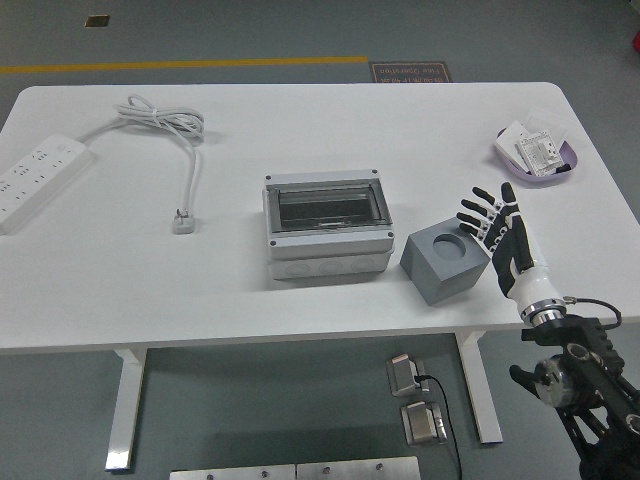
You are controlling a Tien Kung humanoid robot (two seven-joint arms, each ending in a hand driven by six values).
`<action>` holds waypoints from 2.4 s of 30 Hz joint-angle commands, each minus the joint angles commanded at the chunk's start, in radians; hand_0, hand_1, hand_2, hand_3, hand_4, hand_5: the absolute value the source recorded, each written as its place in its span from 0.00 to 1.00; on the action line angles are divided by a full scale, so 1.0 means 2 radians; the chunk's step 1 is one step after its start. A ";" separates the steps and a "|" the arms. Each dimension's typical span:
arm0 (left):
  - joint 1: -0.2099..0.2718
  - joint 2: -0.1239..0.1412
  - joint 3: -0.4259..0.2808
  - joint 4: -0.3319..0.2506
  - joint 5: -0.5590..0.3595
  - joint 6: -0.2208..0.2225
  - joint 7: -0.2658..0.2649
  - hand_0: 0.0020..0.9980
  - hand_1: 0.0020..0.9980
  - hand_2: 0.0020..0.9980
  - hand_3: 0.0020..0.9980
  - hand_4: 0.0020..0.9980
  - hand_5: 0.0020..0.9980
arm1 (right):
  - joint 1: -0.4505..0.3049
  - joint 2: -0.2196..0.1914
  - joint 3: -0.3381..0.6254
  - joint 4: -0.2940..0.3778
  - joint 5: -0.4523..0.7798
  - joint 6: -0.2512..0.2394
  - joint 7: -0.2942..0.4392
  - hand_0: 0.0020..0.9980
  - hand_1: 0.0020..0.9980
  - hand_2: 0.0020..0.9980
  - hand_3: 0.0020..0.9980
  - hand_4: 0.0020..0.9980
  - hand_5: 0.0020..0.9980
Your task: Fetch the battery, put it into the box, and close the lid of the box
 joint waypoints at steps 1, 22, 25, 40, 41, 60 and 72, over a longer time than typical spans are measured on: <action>0.000 0.000 0.000 0.000 0.000 0.000 0.000 0.66 0.64 0.62 0.64 0.69 0.27 | 0.000 0.000 0.000 0.000 -0.001 0.000 0.000 0.77 0.73 0.79 0.84 1.00 1.00; -0.002 0.000 0.001 0.000 0.000 0.000 -0.002 0.66 0.64 0.62 0.64 0.69 0.27 | 0.000 0.001 -0.004 0.006 -0.011 -0.001 -0.001 0.78 0.73 0.79 0.84 1.00 1.00; -0.002 0.000 0.001 0.000 0.001 0.000 -0.002 0.66 0.64 0.62 0.64 0.69 0.27 | 0.001 0.001 -0.003 0.008 -0.010 0.000 0.000 0.78 0.73 0.79 0.84 1.00 1.00; -0.001 -0.001 0.000 0.000 0.000 0.000 -0.002 0.66 0.64 0.62 0.64 0.69 0.27 | 0.005 0.002 0.034 0.022 -0.050 -0.008 0.000 0.78 0.73 0.79 0.84 1.00 1.00; -0.001 -0.001 0.000 0.000 -0.001 0.000 -0.002 0.66 0.64 0.62 0.64 0.69 0.27 | 0.005 0.003 0.040 0.023 -0.057 -0.009 0.000 0.78 0.73 0.79 0.84 1.00 1.00; -0.001 0.002 -0.001 0.000 -0.001 0.001 0.000 0.66 0.64 0.62 0.64 0.69 0.27 | 0.020 0.012 0.177 0.053 -0.384 -0.035 -0.079 0.94 0.87 0.85 0.87 0.99 1.00; 0.000 0.005 0.003 0.000 0.000 0.000 0.004 0.66 0.64 0.61 0.64 0.69 0.27 | 0.021 0.009 0.172 0.045 -0.386 -0.010 -0.037 1.00 0.94 0.89 0.91 1.00 1.00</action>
